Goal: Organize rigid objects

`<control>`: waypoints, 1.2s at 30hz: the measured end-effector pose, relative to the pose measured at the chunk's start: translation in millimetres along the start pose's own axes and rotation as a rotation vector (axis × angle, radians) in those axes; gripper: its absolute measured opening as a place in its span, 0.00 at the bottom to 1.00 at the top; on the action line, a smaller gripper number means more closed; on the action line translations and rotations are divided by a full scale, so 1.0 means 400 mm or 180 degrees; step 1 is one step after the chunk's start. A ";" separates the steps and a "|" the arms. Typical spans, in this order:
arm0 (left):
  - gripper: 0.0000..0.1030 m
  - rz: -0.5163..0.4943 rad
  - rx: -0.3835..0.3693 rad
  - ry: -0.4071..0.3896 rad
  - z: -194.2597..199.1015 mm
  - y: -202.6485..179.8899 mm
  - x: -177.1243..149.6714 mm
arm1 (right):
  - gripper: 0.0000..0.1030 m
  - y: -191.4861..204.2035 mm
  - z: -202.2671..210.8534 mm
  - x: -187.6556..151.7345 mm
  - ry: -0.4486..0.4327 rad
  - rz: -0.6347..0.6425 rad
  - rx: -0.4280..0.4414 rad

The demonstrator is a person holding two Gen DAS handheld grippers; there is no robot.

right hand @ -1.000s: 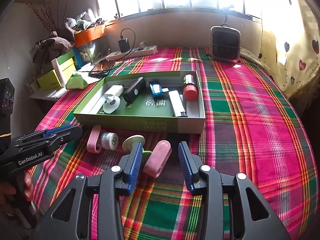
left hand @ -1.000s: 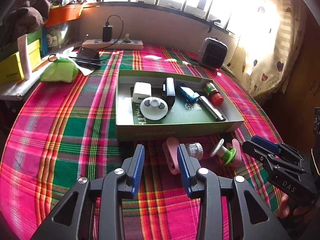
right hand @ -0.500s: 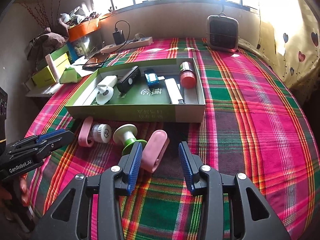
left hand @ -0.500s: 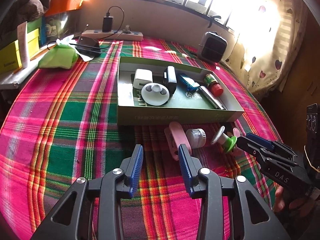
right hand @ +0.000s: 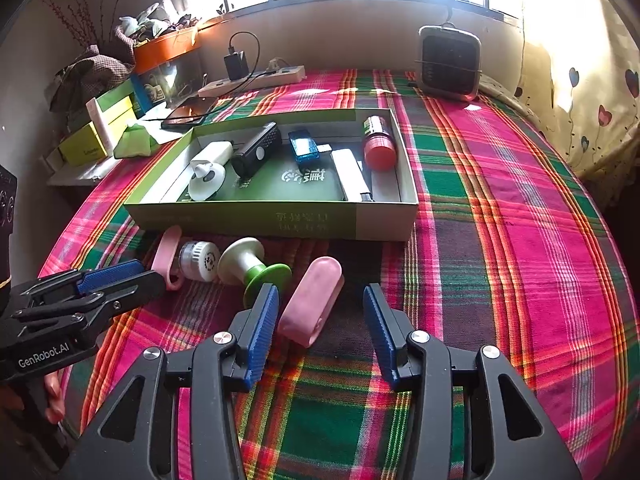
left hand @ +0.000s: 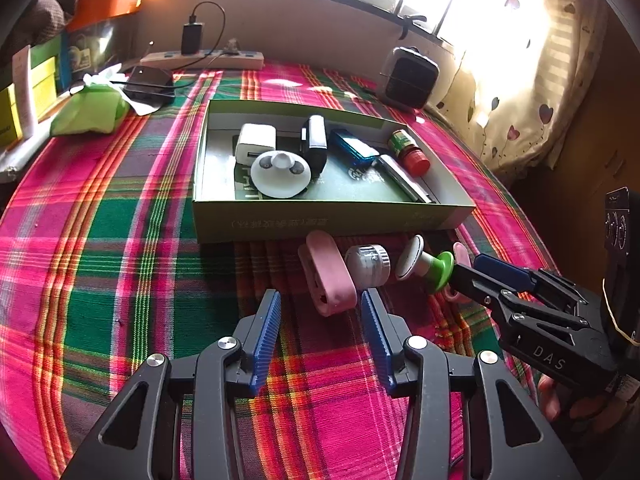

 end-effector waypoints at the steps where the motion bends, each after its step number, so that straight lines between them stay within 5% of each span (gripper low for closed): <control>1: 0.40 -0.0004 0.0003 0.0011 -0.003 -0.002 0.000 | 0.45 0.000 -0.003 -0.002 0.0011 0.0008 -0.0012; 36: 0.40 -0.0206 0.0467 0.0054 -0.048 0.007 0.043 | 0.45 -0.036 -0.034 0.005 0.0123 0.0106 -0.0232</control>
Point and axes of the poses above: each gripper's, at about its wrist camera, not at the fingertips, and z roughly against the way its jaws point, y to its left, x to its top, the point moved 3 cm from there along -z, roughly the way its jaws point, and after that the axes turned 1 degree about x, right-handed, at the moved point
